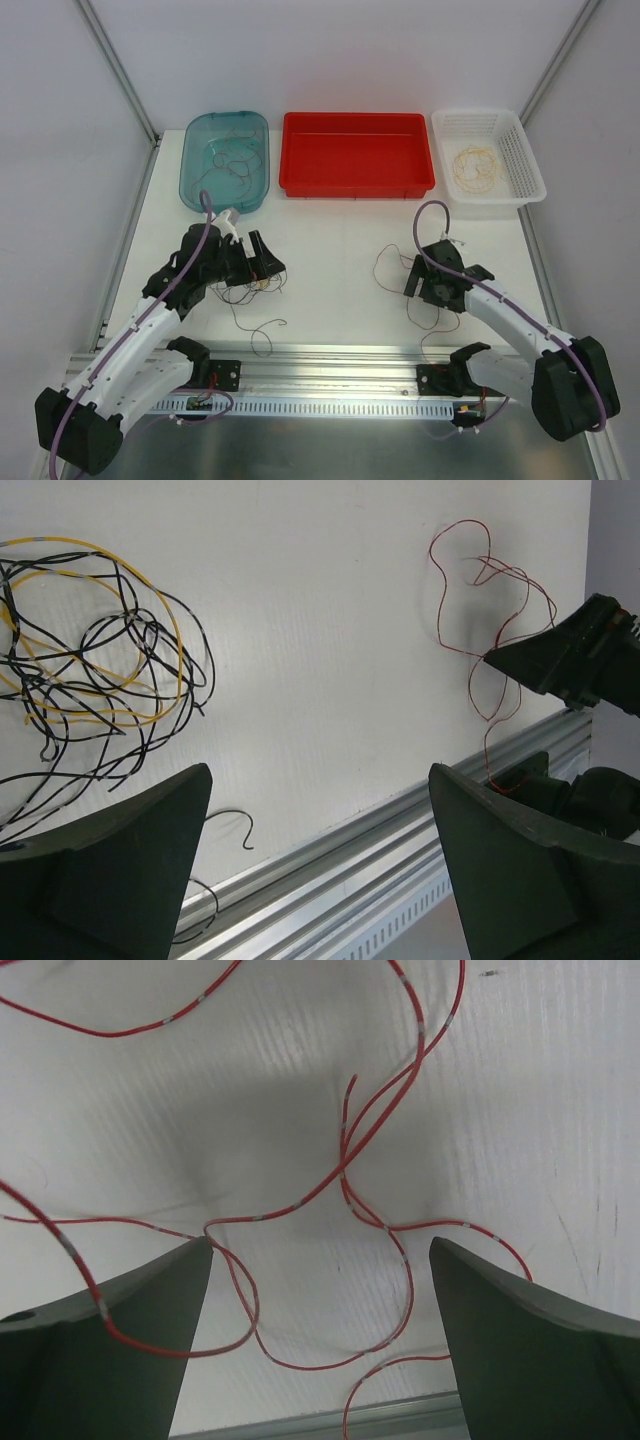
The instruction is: Untangle the cables
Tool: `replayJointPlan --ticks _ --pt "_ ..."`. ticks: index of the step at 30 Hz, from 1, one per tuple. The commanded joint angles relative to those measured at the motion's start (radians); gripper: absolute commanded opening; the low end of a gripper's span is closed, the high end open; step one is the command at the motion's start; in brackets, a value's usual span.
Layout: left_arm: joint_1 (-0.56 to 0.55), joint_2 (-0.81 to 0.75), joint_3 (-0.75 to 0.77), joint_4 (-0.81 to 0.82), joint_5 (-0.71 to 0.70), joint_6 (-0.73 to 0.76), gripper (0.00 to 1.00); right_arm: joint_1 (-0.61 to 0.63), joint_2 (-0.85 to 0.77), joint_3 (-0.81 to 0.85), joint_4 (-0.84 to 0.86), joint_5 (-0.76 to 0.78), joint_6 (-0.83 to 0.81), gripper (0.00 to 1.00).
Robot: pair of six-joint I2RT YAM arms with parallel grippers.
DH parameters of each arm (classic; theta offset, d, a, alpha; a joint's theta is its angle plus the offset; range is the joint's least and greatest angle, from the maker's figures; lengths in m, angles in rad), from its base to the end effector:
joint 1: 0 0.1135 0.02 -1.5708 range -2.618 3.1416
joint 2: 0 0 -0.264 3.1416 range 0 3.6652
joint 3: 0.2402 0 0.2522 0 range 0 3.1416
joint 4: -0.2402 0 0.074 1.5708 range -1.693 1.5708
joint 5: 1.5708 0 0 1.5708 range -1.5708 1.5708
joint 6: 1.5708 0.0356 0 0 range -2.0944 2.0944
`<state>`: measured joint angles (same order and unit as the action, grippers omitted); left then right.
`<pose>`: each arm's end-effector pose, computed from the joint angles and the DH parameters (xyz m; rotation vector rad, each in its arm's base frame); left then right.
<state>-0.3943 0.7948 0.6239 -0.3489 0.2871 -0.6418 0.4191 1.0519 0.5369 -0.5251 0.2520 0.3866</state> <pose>0.1628 -0.0787 0.2657 -0.0884 2.2025 -0.9066 0.1742 0.0679 0.1808 0.0465 2.5591 -0.0256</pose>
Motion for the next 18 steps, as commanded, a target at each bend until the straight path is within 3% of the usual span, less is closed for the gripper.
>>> replayJointPlan --ticks 1,5,11,14,15,17,18 --pt "-0.012 -0.016 0.007 -0.001 0.053 0.013 0.91 -0.009 0.04 0.04 0.057 0.066 0.032 0.95" --pt "-0.017 -0.002 0.002 -0.001 0.063 0.011 0.92 -0.022 0.118 0.049 0.103 0.05 0.035 0.95" --pt "-0.025 0.007 0.0 0.001 0.061 0.011 0.91 -0.028 0.184 0.067 0.148 0.017 0.025 0.77" --pt "-0.029 0.006 0.002 0.001 0.057 0.01 0.91 -0.032 0.218 0.067 0.165 -0.011 0.014 0.57" --pt "-0.031 0.007 0.0 -0.002 0.058 0.008 0.91 -0.034 0.224 0.069 0.169 -0.023 0.006 0.43" --pt "-0.037 0.009 0.002 0.001 0.055 0.005 0.91 -0.034 0.241 0.075 0.178 -0.034 -0.002 0.28" --pt "-0.041 0.009 0.007 0.001 0.055 0.001 0.91 -0.034 0.244 0.077 0.18 -0.048 -0.012 0.11"
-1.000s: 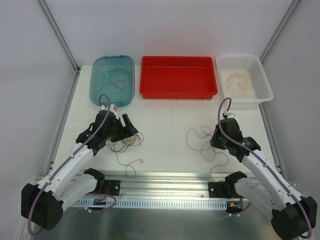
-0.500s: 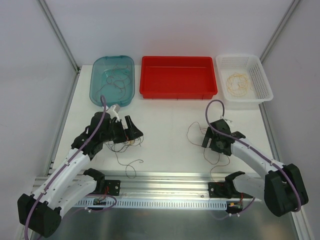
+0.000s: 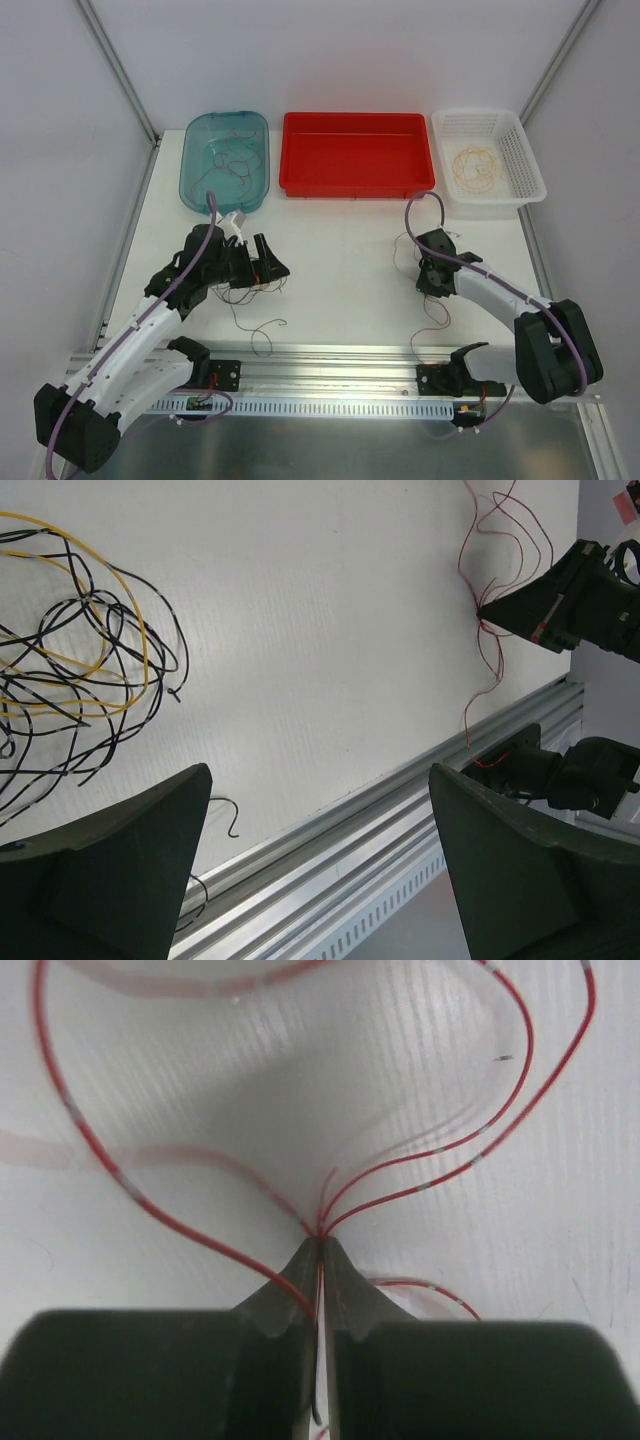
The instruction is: Untangle the cables
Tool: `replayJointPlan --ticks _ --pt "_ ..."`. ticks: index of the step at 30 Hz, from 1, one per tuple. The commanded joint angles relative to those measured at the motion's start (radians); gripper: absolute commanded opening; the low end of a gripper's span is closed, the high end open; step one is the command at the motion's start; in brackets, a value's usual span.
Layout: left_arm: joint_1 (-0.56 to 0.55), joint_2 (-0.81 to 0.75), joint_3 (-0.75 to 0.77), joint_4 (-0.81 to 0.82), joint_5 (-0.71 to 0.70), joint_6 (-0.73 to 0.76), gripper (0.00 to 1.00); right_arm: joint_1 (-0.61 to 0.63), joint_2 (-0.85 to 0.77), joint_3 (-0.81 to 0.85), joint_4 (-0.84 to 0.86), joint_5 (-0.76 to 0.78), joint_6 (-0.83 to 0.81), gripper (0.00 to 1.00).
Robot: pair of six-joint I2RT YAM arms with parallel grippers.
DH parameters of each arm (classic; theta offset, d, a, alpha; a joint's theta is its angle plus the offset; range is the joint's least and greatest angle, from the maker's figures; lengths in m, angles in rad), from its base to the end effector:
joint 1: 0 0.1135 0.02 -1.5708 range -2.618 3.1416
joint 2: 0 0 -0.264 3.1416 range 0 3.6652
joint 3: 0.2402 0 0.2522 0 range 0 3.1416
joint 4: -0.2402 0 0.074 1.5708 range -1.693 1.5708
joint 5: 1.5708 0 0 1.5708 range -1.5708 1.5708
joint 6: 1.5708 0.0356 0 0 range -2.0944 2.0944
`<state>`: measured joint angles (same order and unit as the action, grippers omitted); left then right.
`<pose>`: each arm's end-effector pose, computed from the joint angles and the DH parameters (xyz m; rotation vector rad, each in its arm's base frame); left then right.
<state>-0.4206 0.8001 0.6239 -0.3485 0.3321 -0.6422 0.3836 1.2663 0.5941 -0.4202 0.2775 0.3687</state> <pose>0.1604 -0.0845 0.2651 -0.0321 2.2209 -0.9654 0.2074 0.0732 0.1637 0.0691 2.5968 -0.1046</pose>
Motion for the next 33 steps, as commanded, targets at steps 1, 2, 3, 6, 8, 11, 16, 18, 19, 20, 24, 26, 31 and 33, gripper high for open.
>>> replayJointPlan --ticks 1,2,3,6,8,11,16,18,19,20,24,26,31,33 --pt "-0.021 0.004 0.007 0.0 0.005 -0.002 0.91 0.003 0.033 0.022 0.083 -0.083 -0.004 0.03" --pt "-0.027 0.007 0.01 0.0 0.004 -0.005 0.91 0.003 0.031 0.024 0.09 -0.096 -0.013 0.01" --pt "-0.032 0.007 0.017 0.0 0.001 -0.011 0.91 0.006 0.025 0.024 0.1 -0.139 -0.023 0.01" --pt "-0.066 0.031 0.043 0.002 -0.019 -0.023 0.92 0.032 -0.033 0.027 0.136 -0.225 -0.076 0.01" --pt "-0.101 0.043 0.06 0.002 -0.042 -0.031 0.92 0.047 -0.1 0.036 0.144 -0.268 -0.111 0.01" --pt "-0.136 0.079 0.097 0.009 -0.065 -0.045 0.93 0.09 -0.166 0.065 0.15 -0.375 -0.158 0.01" --pt "-0.236 0.161 0.181 0.052 -0.102 -0.063 0.93 0.201 -0.278 0.147 0.152 -0.481 -0.22 0.01" --pt "-0.265 0.186 0.221 0.071 -0.116 -0.068 0.93 0.244 -0.297 0.164 0.161 -0.52 -0.22 0.01" --pt "-0.294 0.209 0.233 0.091 -0.123 -0.071 0.93 0.256 -0.31 0.174 0.185 -0.535 -0.22 0.01" --pt "-0.306 0.22 0.244 0.1 -0.126 -0.076 0.93 0.268 -0.317 0.182 0.198 -0.549 -0.217 0.01" --pt "-0.369 0.278 0.304 0.164 -0.142 -0.109 0.93 0.334 -0.326 0.196 0.27 -0.607 -0.194 0.01" --pt "-0.395 0.312 0.321 0.192 -0.154 -0.119 0.93 0.351 -0.32 0.208 0.316 -0.626 -0.198 0.01" --pt "-0.417 0.347 0.352 0.246 -0.183 -0.148 0.93 0.391 -0.305 0.217 0.368 -0.666 -0.215 0.01" --pt "-0.419 0.355 0.355 0.259 -0.196 -0.171 0.93 0.397 -0.297 0.222 0.38 -0.676 -0.22 0.01"
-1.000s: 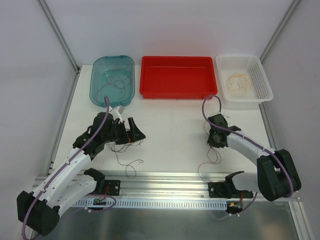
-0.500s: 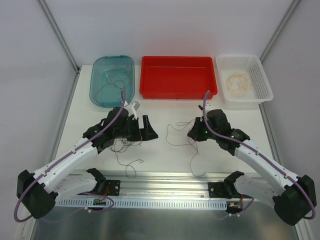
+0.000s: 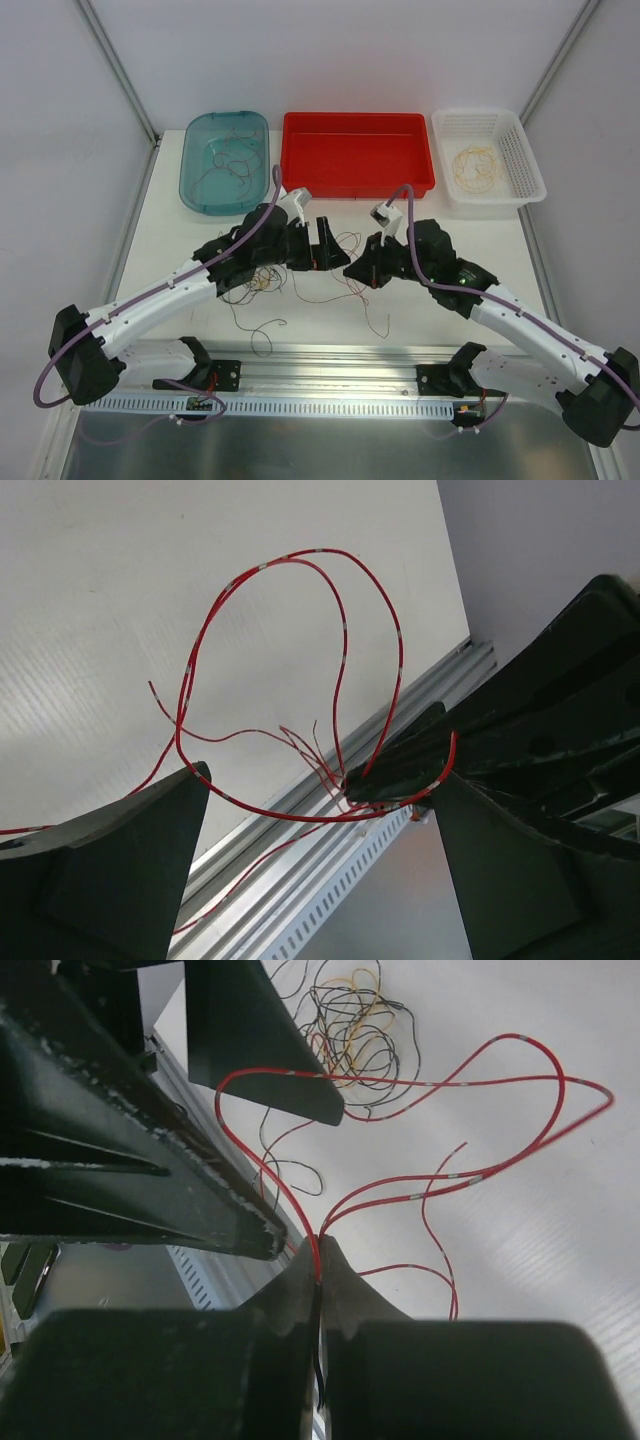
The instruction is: Untangle the cables
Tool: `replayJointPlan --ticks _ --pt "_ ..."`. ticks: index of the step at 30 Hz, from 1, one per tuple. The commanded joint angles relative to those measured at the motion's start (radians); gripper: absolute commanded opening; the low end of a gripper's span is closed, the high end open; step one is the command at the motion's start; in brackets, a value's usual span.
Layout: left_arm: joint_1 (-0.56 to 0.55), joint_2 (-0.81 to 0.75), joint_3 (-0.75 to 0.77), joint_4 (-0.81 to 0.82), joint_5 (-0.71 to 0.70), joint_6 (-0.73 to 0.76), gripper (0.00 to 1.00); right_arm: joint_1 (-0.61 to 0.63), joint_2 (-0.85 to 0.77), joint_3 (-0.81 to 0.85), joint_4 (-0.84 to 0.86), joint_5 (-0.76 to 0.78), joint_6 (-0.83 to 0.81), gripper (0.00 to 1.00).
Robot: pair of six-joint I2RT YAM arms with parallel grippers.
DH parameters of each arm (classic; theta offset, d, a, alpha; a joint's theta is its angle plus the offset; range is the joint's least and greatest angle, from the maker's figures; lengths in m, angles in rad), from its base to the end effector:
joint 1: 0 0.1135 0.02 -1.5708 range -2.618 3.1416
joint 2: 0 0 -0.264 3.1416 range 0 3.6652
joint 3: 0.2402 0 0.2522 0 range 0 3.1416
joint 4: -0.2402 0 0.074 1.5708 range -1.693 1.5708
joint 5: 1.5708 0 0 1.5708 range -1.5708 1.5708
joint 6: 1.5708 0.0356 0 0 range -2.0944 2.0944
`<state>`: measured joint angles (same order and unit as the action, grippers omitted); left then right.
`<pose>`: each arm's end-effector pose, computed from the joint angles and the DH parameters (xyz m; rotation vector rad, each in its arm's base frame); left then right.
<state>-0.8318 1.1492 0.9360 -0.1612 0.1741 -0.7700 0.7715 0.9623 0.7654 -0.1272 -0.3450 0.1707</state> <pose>0.1743 -0.2005 0.3213 0.1937 2.1389 -1.1792 0.1514 0.1641 0.3068 -0.8222 1.8165 0.9528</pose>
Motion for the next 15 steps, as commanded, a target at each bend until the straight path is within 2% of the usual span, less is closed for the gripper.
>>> replayJointPlan --ticks 1,10,13,15 --pt "-0.007 0.007 0.041 0.077 -0.044 -0.054 0.93 0.009 0.01 0.052 0.086 -0.054 -0.028 0.01" --pt "-0.007 0.052 0.029 0.158 -0.074 -0.176 0.92 0.041 0.081 0.081 0.118 -0.083 -0.043 0.01" --pt "-0.007 0.081 0.041 0.158 -0.077 -0.192 0.87 0.048 0.096 0.087 0.123 -0.083 -0.048 0.01" --pt "-0.007 0.092 0.04 0.16 -0.087 -0.206 0.75 0.049 0.099 0.095 0.123 -0.081 -0.053 0.01"
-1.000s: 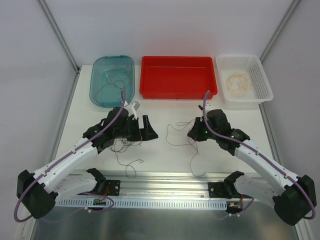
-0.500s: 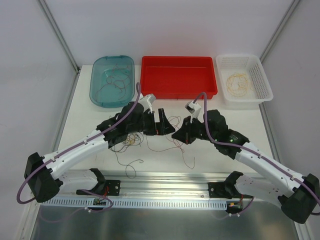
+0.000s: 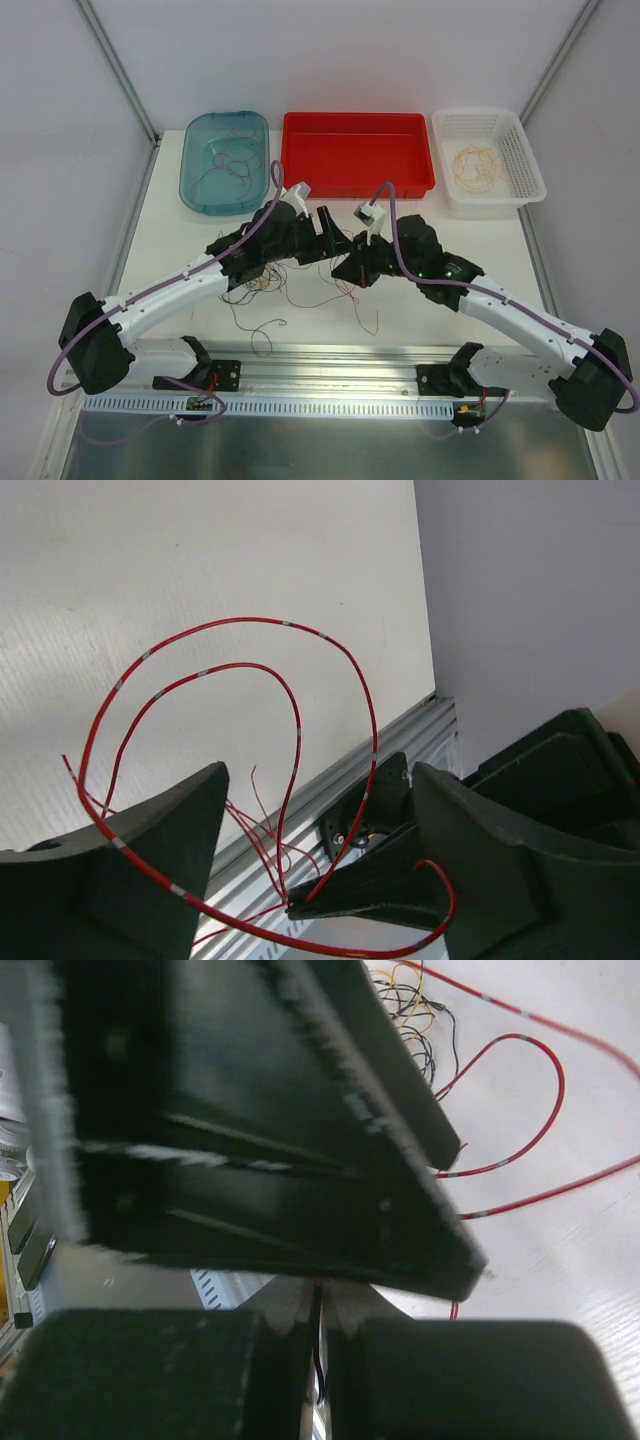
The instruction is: Untangle the cables
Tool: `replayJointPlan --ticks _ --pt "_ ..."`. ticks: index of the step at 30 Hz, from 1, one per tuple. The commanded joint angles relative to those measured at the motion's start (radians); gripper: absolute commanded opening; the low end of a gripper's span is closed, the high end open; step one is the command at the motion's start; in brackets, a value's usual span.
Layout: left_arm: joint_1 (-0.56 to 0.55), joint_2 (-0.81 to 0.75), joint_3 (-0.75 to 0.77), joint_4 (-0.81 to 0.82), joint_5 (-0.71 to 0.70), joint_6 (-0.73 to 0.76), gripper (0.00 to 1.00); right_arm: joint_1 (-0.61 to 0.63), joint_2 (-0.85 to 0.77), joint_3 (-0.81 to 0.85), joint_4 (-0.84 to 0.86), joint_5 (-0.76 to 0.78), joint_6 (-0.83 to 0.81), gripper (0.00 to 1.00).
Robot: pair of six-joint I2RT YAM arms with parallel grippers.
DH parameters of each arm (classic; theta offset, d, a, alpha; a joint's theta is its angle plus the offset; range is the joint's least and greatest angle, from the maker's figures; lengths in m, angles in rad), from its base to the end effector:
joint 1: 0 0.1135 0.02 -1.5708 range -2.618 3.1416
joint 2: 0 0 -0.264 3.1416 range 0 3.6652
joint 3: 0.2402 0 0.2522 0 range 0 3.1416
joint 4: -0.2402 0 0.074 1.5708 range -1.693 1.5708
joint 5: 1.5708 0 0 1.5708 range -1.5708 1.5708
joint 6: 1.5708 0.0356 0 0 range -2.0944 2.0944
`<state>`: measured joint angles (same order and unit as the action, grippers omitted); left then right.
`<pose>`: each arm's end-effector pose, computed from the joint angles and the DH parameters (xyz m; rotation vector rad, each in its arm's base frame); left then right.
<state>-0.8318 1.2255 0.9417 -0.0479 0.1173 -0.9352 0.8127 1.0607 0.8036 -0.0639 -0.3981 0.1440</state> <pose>0.1896 -0.2142 0.3153 -0.0209 2.1266 -1.2506 0.1582 0.1871 0.3059 -0.9213 1.7748 1.0114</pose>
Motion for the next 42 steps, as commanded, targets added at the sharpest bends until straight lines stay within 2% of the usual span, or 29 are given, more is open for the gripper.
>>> replayJointPlan --ticks 1,2,3,5,6,9,10,12,13,16,17,22,25,26,31,37,42 --pt "-0.009 0.02 0.031 0.046 -0.039 -0.048 0.69 0.008 0.004 0.059 0.059 -0.028 -0.027 0.01" --pt "-0.007 0.022 0.028 0.045 -0.042 -0.057 0.63 0.009 0.007 0.063 0.059 -0.028 -0.027 0.01" --pt "-0.007 0.026 0.026 0.046 -0.042 -0.059 0.49 0.009 0.01 0.065 0.056 -0.027 -0.027 0.01" --pt "-0.007 0.031 0.034 0.046 -0.033 -0.06 0.36 0.009 0.013 0.069 0.052 -0.021 -0.034 0.01" --pt "-0.009 0.035 0.037 0.046 -0.028 -0.057 0.21 0.009 0.013 0.071 0.044 -0.016 -0.035 0.01" --pt "-0.007 0.029 0.054 0.045 -0.027 -0.027 0.0 0.009 0.012 0.077 0.021 0.002 -0.044 0.02" --pt "-0.009 0.026 0.058 0.046 -0.03 -0.016 0.0 0.009 0.009 0.081 0.013 0.005 -0.047 0.05" --pt "-0.003 0.006 0.066 0.046 -0.06 0.018 0.0 0.009 0.001 0.095 -0.017 0.016 -0.061 0.19" --pt "0.0 0.0 0.072 0.045 -0.07 0.039 0.0 0.008 -0.007 0.103 -0.031 0.028 -0.067 0.36" --pt "0.028 -0.026 0.104 0.037 -0.094 0.091 0.0 0.008 -0.036 0.13 -0.103 0.05 -0.104 0.57" --pt "0.039 -0.032 0.117 0.031 -0.096 0.105 0.0 0.009 -0.045 0.137 -0.144 0.068 -0.113 0.68" --pt "0.108 -0.047 0.251 -0.021 -0.084 0.214 0.0 0.008 -0.138 0.187 -0.286 0.143 -0.185 0.93" --pt "0.166 -0.044 0.357 -0.05 -0.07 0.275 0.0 0.009 -0.212 0.218 -0.372 0.214 -0.217 1.0" --pt "0.187 -0.037 0.385 -0.053 -0.065 0.289 0.0 0.008 -0.229 0.226 -0.405 0.26 -0.224 0.97" --pt "0.315 0.012 0.57 -0.076 -0.073 0.403 0.0 0.008 -0.32 0.233 -0.478 0.378 -0.245 0.97" --pt "0.45 0.146 0.759 -0.075 -0.214 0.577 0.0 0.008 -0.364 0.21 -0.524 0.443 -0.239 0.97" --pt "0.563 0.34 0.873 -0.075 -0.338 0.687 0.0 0.008 -0.366 0.197 -0.548 0.447 -0.236 0.97"
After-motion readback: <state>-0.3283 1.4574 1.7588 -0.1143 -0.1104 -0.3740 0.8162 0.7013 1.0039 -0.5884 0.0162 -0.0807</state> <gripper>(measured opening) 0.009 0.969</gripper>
